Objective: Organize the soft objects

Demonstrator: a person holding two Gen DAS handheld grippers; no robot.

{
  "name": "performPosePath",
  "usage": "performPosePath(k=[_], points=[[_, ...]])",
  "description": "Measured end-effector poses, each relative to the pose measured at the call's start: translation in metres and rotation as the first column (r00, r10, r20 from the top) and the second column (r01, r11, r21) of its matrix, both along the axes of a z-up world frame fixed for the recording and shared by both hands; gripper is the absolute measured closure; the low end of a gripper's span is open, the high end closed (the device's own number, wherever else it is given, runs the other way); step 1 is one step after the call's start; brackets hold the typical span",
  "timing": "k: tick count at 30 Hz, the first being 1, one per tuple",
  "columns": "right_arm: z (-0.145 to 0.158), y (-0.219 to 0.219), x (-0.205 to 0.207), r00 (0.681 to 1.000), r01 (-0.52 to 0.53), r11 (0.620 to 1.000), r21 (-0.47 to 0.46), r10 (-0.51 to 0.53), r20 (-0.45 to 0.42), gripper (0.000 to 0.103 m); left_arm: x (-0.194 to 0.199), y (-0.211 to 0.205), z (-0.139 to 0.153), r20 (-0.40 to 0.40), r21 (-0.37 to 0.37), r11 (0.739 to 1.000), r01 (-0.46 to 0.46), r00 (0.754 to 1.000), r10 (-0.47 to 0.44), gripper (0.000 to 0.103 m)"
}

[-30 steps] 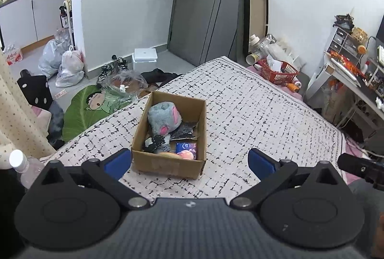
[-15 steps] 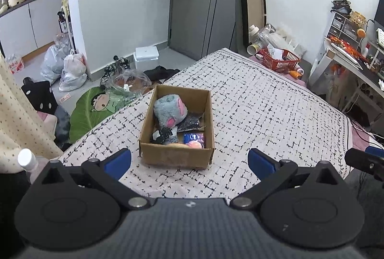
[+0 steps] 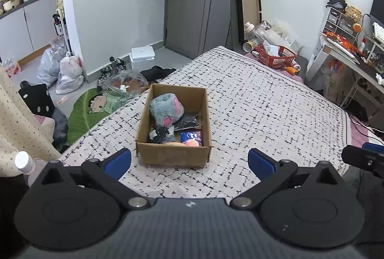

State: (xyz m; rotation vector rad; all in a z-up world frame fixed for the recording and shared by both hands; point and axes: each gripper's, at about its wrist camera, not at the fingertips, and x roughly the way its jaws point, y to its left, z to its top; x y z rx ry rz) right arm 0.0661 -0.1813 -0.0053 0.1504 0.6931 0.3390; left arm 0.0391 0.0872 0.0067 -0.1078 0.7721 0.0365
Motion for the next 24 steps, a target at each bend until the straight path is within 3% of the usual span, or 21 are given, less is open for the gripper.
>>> performPosePath(k=[24], points=[[0.0026, 0.0033, -0.0025, 1.000, 0.004, 1.000, -0.022, -0.004, 0.004, 0.000, -0.0061, -0.0024, 0.0043, 0.005, -0.007, 1.000, 0.006, 1.000, -0.006, 0.000]])
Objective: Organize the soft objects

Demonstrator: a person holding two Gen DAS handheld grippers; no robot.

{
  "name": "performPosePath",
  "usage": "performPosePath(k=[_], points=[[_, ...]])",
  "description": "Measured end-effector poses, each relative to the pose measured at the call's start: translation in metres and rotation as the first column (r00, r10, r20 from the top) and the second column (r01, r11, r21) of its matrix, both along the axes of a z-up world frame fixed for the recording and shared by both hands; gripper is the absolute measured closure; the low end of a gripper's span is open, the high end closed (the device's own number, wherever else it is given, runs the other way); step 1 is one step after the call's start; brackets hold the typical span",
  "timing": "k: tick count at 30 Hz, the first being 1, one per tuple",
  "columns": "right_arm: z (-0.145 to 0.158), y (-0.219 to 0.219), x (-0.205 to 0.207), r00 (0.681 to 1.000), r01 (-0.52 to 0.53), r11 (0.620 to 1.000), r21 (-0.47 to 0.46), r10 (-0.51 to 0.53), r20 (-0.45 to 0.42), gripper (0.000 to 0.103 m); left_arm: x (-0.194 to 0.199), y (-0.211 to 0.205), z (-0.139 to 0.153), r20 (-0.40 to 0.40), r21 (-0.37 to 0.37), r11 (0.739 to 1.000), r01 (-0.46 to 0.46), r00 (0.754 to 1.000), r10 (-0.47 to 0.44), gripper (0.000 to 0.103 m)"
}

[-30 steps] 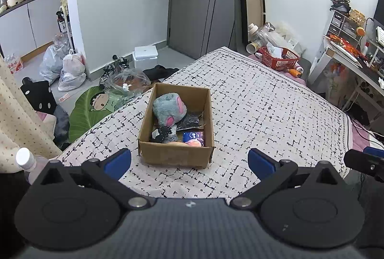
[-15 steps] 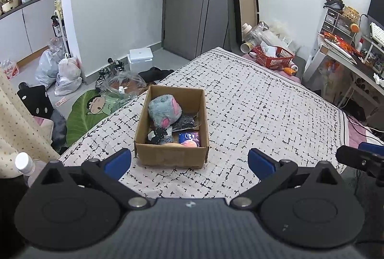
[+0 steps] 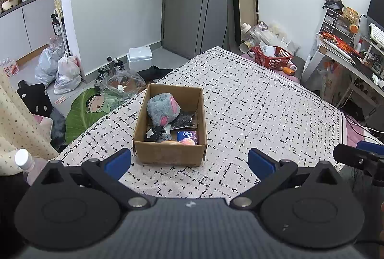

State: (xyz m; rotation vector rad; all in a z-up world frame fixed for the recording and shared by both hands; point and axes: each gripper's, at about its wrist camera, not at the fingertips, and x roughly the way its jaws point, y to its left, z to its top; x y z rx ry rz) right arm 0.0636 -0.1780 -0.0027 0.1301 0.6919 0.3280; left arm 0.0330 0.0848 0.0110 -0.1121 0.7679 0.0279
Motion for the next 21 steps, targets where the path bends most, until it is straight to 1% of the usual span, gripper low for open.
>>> performPosePath(k=[21], points=[[0.0007, 0.0095, -0.0041, 1.000, -0.007, 0.999, -0.035, 0.007, 0.007, 0.000, -0.0003, 0.0011, -0.0013, -0.013, -0.001, 1.000, 0.002, 1.000, -0.002, 0.000]])
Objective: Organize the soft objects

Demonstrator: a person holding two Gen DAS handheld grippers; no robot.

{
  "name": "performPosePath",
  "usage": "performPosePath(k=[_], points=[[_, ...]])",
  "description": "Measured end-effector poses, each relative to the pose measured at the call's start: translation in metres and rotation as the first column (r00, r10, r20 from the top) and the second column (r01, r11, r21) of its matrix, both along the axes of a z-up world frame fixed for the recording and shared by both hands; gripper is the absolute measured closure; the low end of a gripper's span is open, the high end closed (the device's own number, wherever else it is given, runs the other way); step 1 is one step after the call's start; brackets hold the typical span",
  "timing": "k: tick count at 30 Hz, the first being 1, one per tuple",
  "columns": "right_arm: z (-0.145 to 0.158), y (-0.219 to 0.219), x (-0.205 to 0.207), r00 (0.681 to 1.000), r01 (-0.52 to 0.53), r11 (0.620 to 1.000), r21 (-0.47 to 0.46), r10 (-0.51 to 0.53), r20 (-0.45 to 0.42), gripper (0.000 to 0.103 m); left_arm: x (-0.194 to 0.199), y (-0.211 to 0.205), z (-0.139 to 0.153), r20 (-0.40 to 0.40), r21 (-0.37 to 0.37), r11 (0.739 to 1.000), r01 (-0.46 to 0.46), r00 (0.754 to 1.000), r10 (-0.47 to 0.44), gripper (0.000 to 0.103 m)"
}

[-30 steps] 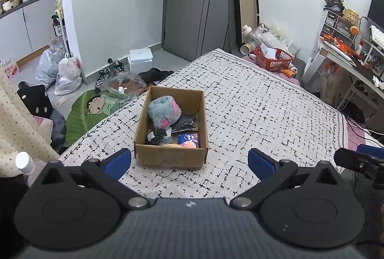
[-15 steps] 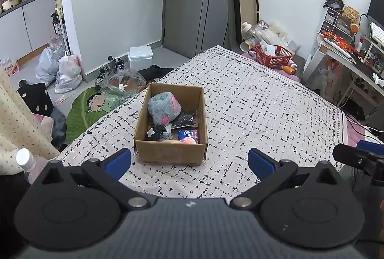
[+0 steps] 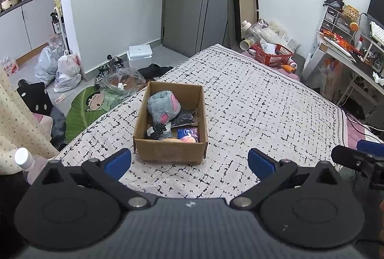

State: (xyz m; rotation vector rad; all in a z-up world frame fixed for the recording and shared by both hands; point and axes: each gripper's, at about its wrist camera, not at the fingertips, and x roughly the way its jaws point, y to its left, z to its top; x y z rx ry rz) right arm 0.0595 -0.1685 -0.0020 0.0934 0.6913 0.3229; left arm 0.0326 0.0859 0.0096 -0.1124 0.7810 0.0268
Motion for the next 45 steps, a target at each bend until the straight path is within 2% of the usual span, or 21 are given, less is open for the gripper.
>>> performPosePath(k=[45], points=[[0.0008, -0.0073, -0.0034, 1.000, 0.006, 1.000, -0.004, -0.006, 0.007, 0.000, -0.0008, -0.0065, -0.0004, -0.030, 0.003, 1.000, -0.003, 1.000, 0.003, 0.000]])
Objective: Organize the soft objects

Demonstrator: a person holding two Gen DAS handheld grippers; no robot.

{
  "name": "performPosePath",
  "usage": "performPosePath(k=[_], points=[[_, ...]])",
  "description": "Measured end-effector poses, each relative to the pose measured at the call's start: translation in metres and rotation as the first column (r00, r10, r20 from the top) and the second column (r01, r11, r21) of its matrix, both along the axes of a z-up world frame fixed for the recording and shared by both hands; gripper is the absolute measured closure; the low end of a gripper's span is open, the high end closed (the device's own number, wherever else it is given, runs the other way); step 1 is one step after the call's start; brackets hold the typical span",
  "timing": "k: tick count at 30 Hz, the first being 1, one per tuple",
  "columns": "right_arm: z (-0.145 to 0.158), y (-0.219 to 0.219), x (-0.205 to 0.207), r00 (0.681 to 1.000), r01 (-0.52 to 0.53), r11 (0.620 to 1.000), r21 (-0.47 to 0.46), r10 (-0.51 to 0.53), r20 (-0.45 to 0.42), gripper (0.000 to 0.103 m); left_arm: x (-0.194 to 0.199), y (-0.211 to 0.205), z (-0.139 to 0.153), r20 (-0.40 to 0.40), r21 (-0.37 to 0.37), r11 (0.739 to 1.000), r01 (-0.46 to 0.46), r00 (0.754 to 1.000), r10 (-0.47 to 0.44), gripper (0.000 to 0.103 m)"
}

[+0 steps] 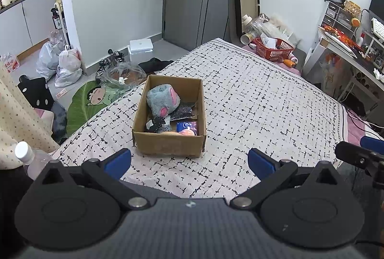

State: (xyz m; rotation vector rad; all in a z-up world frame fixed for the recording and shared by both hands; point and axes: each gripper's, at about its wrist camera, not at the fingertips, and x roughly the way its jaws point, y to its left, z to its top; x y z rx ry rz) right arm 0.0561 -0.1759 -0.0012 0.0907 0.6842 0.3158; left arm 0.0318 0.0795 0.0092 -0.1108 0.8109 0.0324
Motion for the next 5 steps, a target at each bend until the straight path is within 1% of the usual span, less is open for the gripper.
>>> performPosePath(k=[5], points=[[-0.0044, 0.0047, 0.0016, 1.000, 0.004, 1.000, -0.024, -0.004, -0.007, 0.000, -0.0014, -0.0004, -0.0022, 0.015, 0.009, 1.000, -0.001, 1.000, 0.000, 0.000]])
